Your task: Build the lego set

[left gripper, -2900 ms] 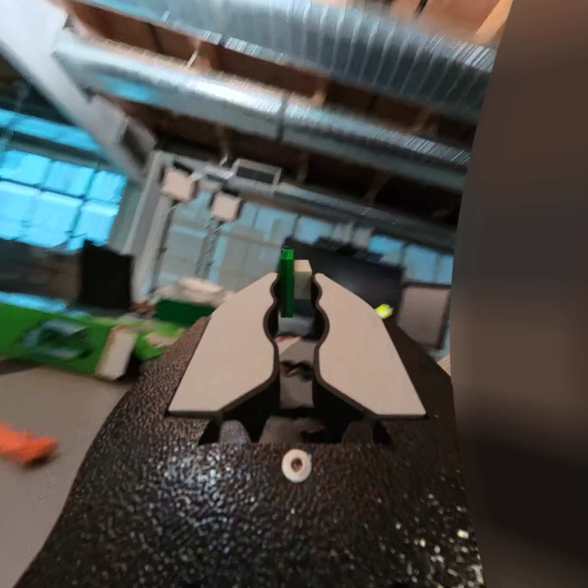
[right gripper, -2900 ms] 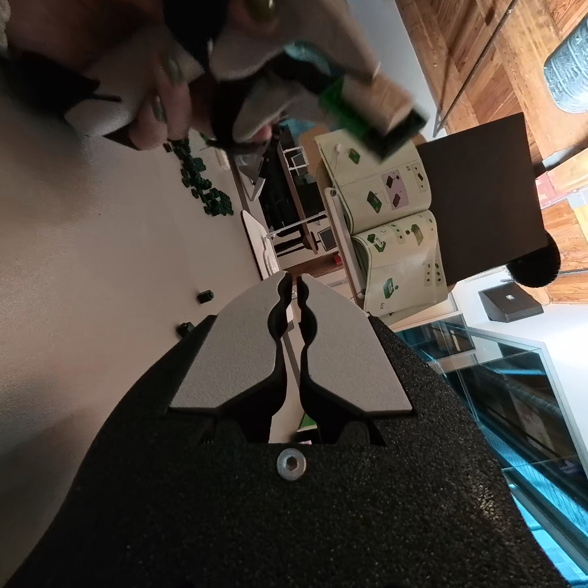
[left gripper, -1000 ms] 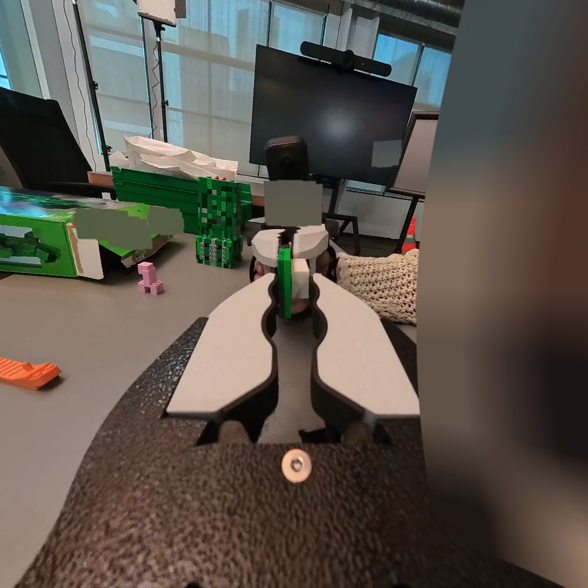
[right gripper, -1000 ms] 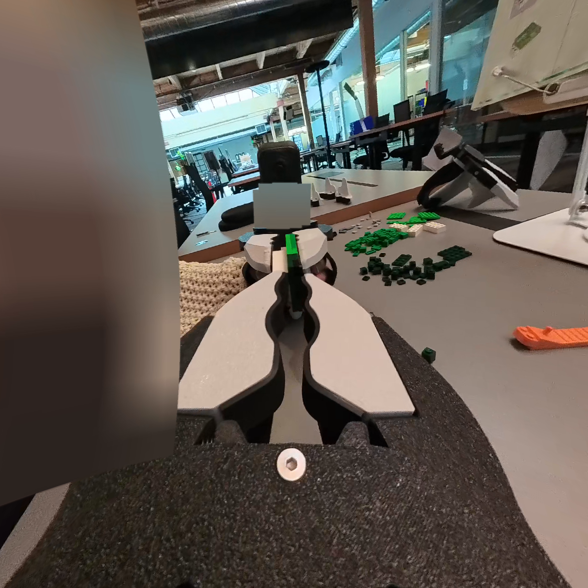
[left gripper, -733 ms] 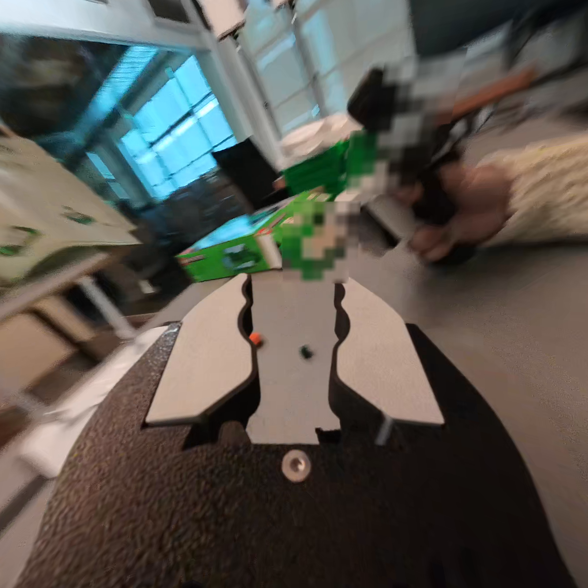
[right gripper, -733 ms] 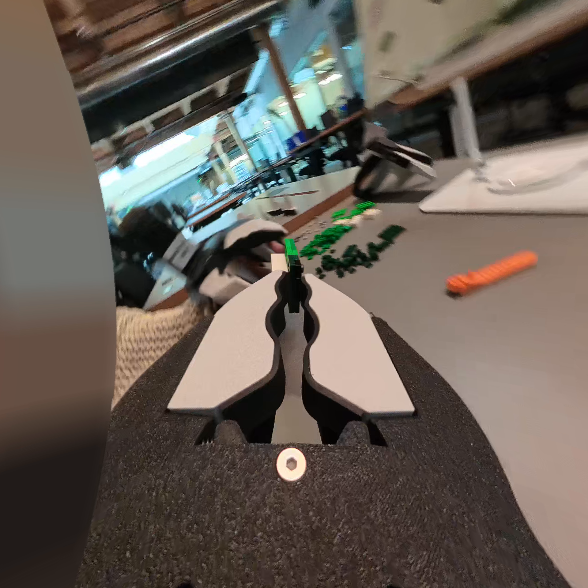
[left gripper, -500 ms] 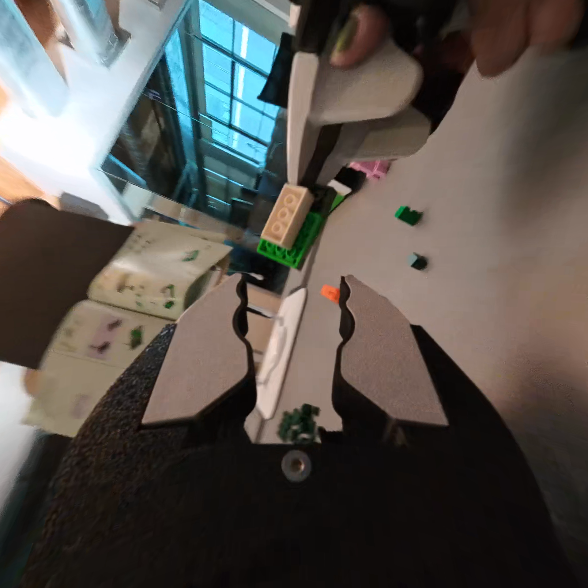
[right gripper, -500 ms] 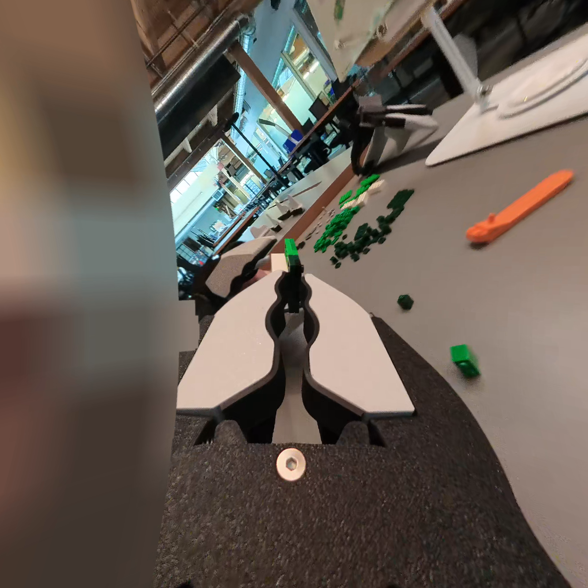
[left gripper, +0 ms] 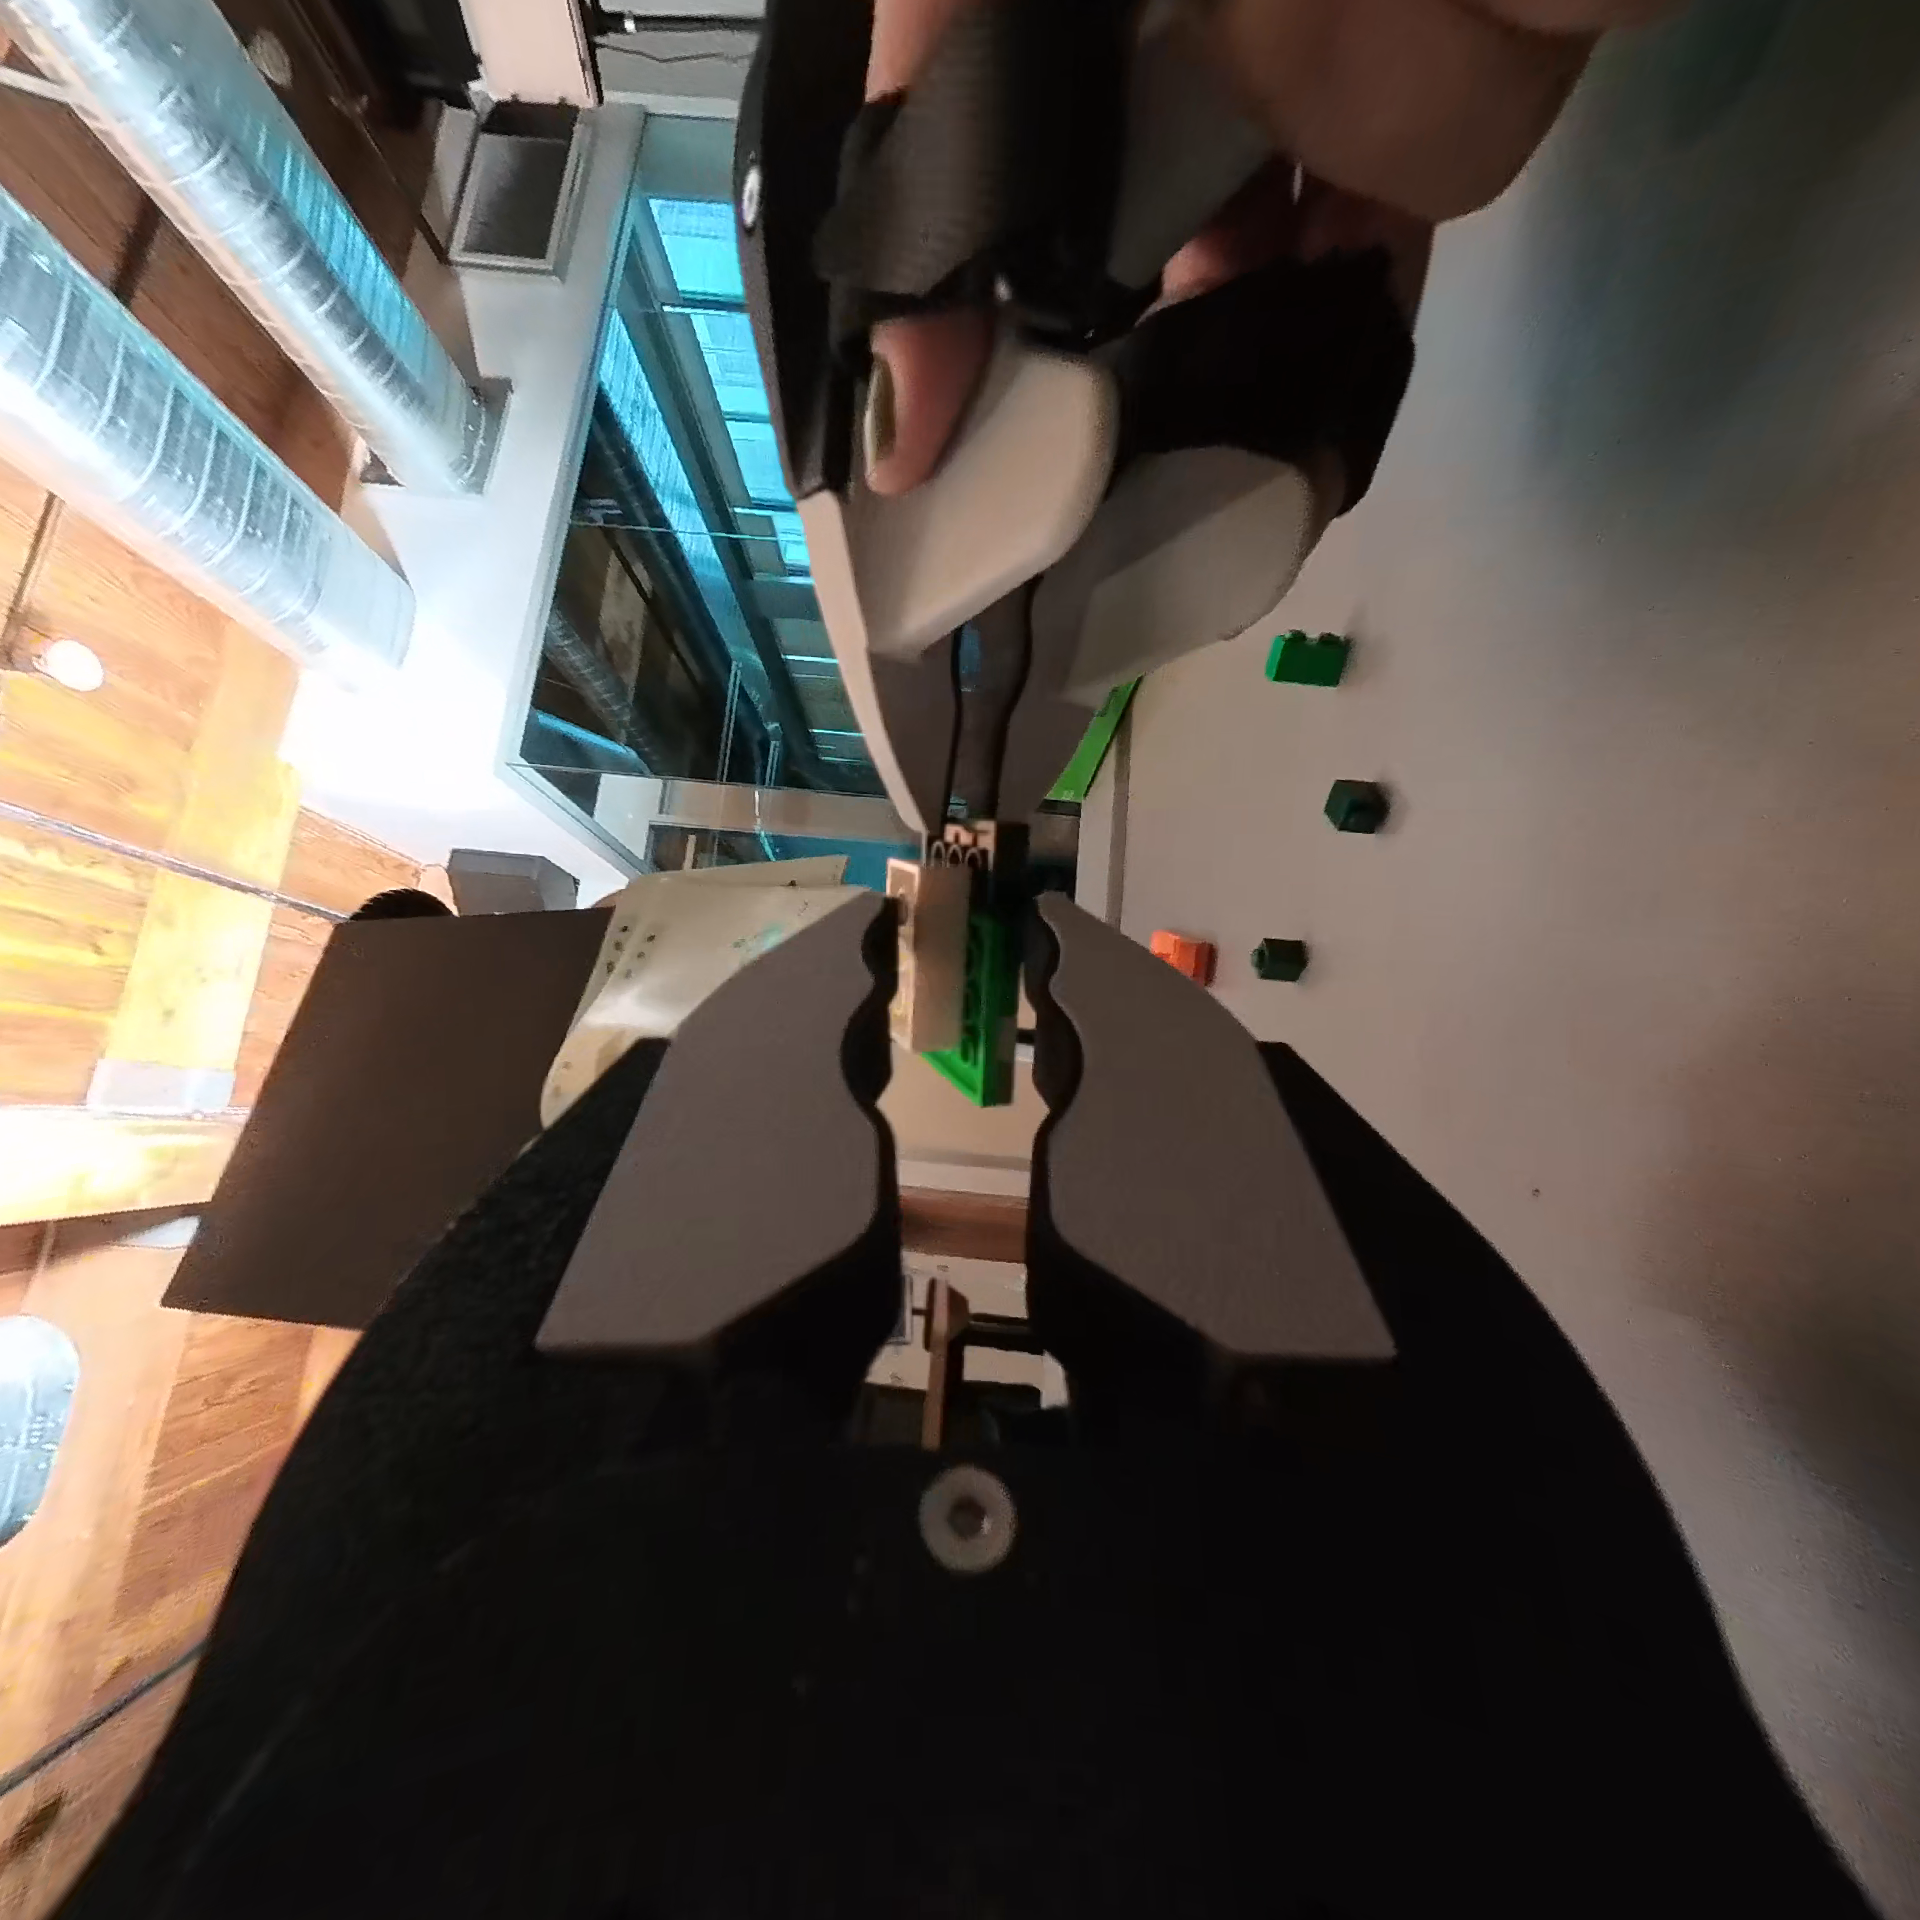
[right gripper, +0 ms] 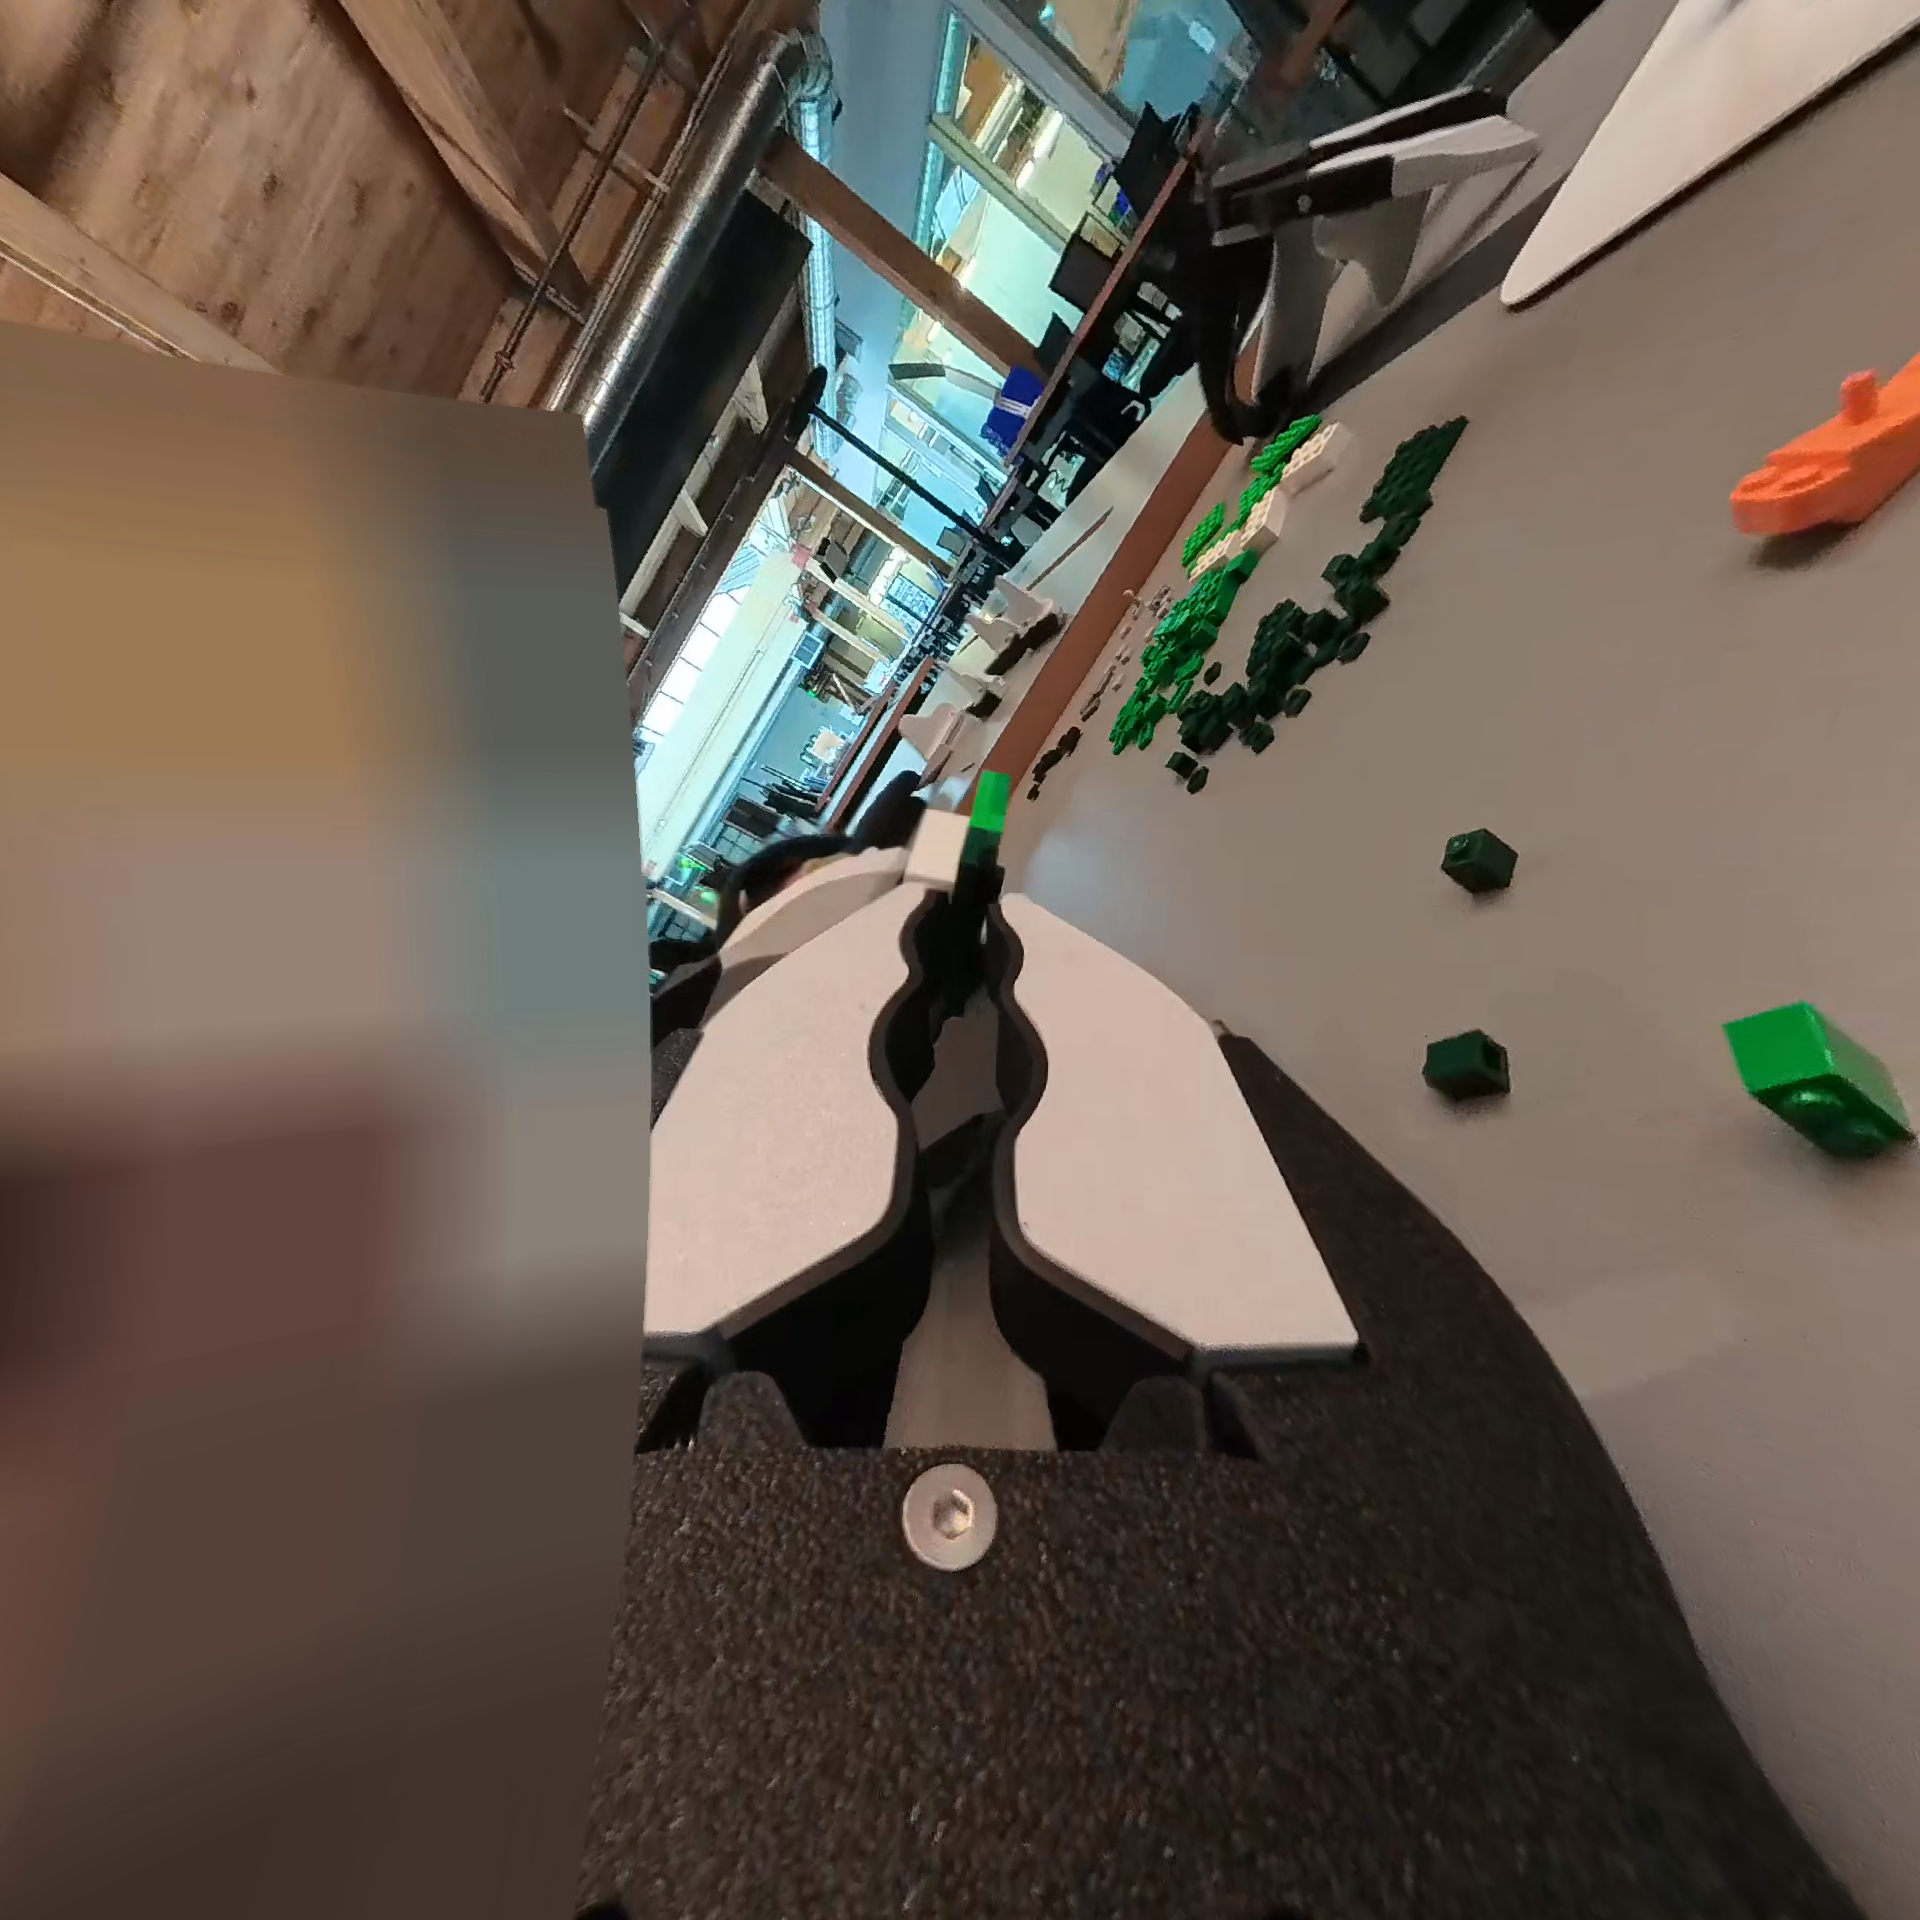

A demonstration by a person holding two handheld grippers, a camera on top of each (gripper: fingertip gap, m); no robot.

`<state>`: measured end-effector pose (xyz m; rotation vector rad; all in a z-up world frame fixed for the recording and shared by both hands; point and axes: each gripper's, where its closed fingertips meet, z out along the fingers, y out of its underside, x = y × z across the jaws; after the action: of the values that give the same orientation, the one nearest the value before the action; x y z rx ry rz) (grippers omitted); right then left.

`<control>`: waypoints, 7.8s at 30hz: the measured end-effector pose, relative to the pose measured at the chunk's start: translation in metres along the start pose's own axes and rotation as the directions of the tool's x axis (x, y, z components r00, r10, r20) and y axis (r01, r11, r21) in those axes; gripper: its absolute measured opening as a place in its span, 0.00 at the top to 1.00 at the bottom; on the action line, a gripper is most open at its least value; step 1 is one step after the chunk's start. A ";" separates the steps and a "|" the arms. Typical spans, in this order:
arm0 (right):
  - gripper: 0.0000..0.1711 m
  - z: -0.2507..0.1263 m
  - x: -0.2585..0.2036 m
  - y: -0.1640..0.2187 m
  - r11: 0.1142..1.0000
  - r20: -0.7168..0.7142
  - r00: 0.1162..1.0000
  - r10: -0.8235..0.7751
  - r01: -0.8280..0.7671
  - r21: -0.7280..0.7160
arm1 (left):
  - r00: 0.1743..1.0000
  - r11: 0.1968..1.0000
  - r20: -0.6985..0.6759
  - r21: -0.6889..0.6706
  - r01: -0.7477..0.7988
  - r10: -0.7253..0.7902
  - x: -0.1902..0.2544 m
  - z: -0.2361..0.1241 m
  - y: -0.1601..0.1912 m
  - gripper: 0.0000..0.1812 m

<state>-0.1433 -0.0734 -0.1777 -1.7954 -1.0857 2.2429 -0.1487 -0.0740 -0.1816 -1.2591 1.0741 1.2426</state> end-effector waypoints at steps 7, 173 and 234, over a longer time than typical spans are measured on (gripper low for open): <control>0.80 -0.001 -0.010 -0.007 0.908 -0.052 0.907 -0.418 0.418 -0.014 | 0.962 0.964 -0.092 0.047 0.262 -0.257 0.000 -0.002 0.003 0.88; 0.94 -0.029 0.084 0.026 -0.180 0.576 0.405 -0.710 0.686 -0.705 | 0.865 0.925 -0.364 0.023 0.379 -0.346 0.042 -0.005 0.039 0.91; 0.95 -0.024 0.004 -0.005 -0.071 0.286 0.311 -0.906 0.555 -0.829 | 0.901 0.933 -0.281 0.048 0.358 -0.331 0.028 -0.001 0.032 0.91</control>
<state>-0.1250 -0.0565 -0.1801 -0.9363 -2.4839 0.5080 -0.1786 -0.0762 -0.2119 -1.4958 1.0314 0.7550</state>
